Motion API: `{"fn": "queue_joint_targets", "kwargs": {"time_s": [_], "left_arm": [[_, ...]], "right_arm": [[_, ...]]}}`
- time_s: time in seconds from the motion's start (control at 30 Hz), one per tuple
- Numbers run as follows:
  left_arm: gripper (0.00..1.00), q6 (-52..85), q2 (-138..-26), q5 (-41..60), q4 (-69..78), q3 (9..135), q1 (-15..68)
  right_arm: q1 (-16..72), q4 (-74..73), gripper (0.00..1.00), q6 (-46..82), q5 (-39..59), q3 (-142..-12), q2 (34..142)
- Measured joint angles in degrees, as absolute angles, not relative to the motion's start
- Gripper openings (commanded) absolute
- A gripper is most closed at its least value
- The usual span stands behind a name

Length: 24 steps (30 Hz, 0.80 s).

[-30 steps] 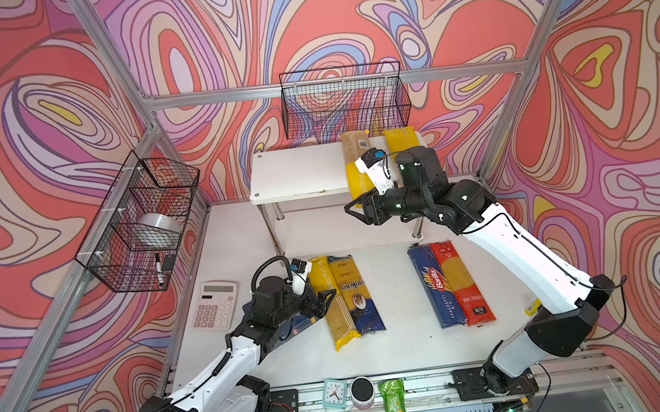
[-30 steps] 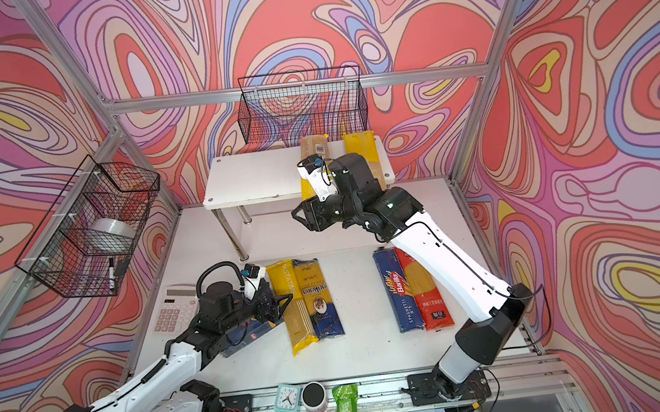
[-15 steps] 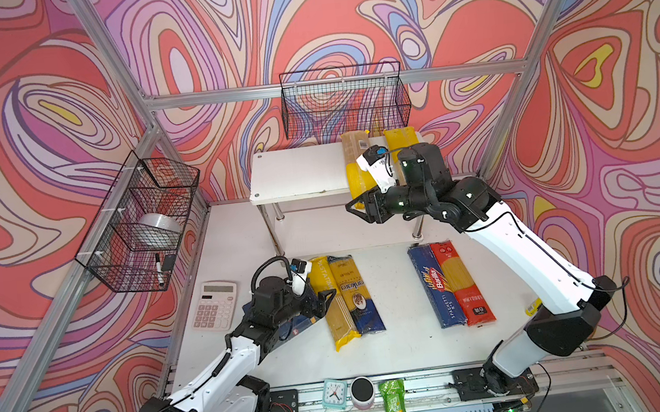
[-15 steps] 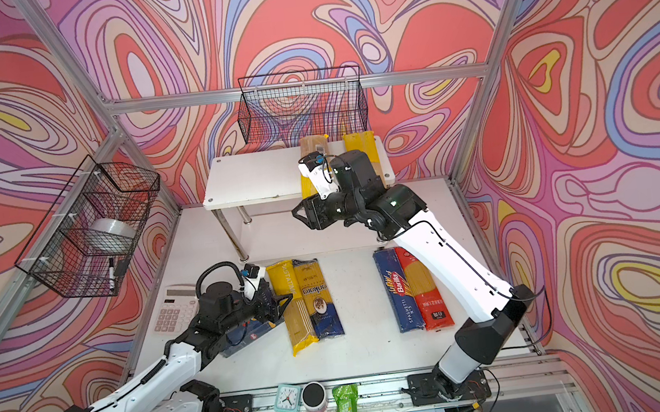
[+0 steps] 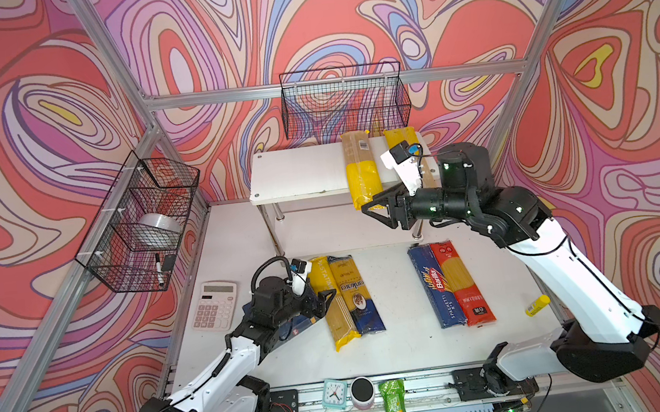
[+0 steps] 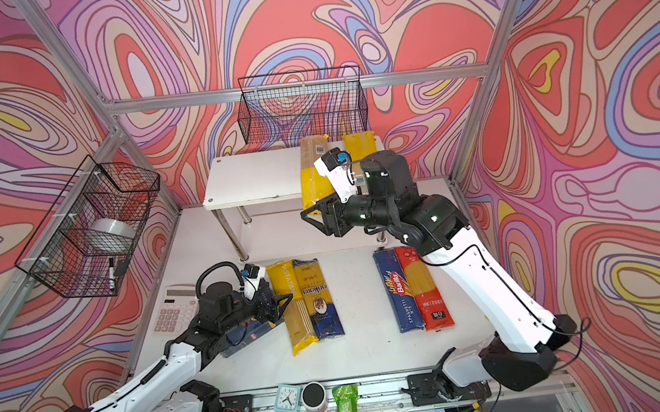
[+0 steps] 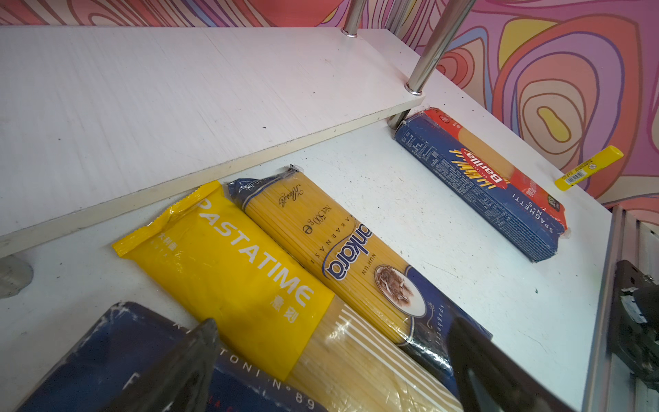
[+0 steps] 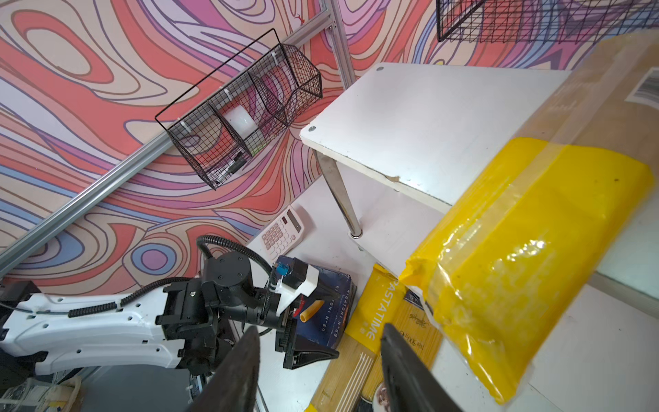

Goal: Place and organize the pasta boxes and bags onto the shelf

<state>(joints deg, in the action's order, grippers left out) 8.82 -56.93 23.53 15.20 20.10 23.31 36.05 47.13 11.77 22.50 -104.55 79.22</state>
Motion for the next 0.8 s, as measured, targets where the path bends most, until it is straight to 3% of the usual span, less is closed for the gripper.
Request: {"fn": "queue_joint_targets", "kwargs": {"time_s": [0.57, 0.8], "left_arm": [[1.0, 8.8, -56.2, 23.4, 15.2, 20.0, 23.3], [1.0, 8.8, -56.5, 23.3, 15.2, 19.8, 23.3]], "right_arm": [[36.1, 54.5, 0.58, 18.1, 5.2, -79.3, 64.4], [36.1, 53.4, 0.67, 27.7, -5.2, -64.8, 61.8]]}}
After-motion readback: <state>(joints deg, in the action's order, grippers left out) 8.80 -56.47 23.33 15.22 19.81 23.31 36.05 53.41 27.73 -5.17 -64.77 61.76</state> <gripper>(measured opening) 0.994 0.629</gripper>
